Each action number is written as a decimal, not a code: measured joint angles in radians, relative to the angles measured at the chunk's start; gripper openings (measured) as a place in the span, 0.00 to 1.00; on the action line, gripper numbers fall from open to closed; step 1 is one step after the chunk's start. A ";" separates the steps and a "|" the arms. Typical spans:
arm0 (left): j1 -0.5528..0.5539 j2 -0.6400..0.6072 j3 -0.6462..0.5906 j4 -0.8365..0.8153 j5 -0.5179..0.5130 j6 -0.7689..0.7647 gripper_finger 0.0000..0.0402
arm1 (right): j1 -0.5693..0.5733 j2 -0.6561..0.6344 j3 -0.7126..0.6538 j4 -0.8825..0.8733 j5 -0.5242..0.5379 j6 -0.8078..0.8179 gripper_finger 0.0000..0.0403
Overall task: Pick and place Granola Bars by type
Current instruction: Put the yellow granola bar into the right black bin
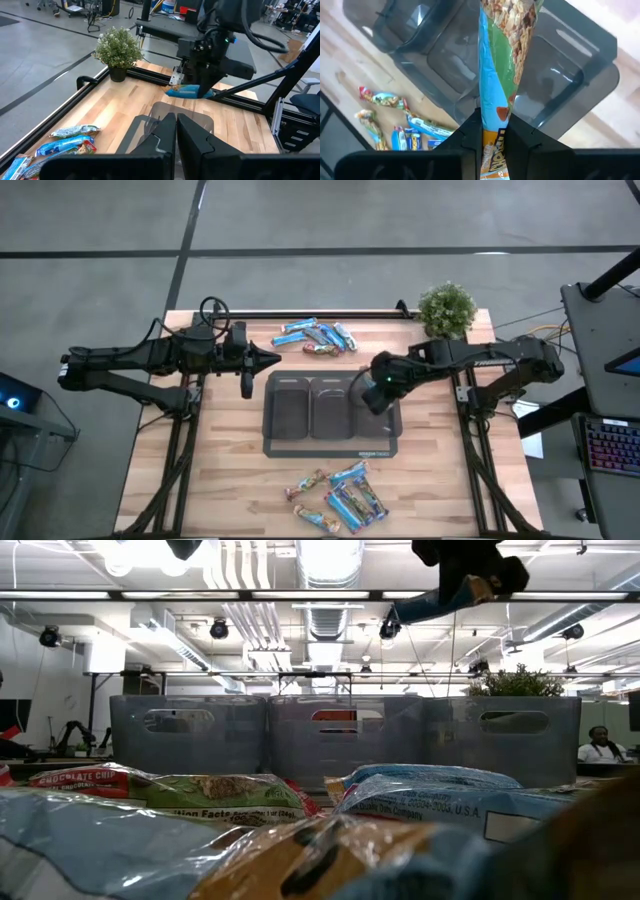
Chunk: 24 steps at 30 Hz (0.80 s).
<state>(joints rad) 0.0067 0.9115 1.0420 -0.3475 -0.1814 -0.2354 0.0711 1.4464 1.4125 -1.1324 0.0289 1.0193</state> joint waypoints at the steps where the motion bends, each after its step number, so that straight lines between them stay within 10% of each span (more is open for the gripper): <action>1: 0.000 0.000 0.000 0.000 0.000 0.000 0.00 | 0.008 0.000 -0.007 0.002 0.001 0.030 0.12; 24: 0.000 0.000 0.000 0.002 0.000 -0.002 0.00 | 0.063 0.014 -0.289 0.244 0.020 0.455 0.12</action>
<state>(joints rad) 0.0070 0.9115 1.0420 -0.3454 -0.1813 -0.2377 0.1339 1.4609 1.1238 -0.8881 0.0485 1.4744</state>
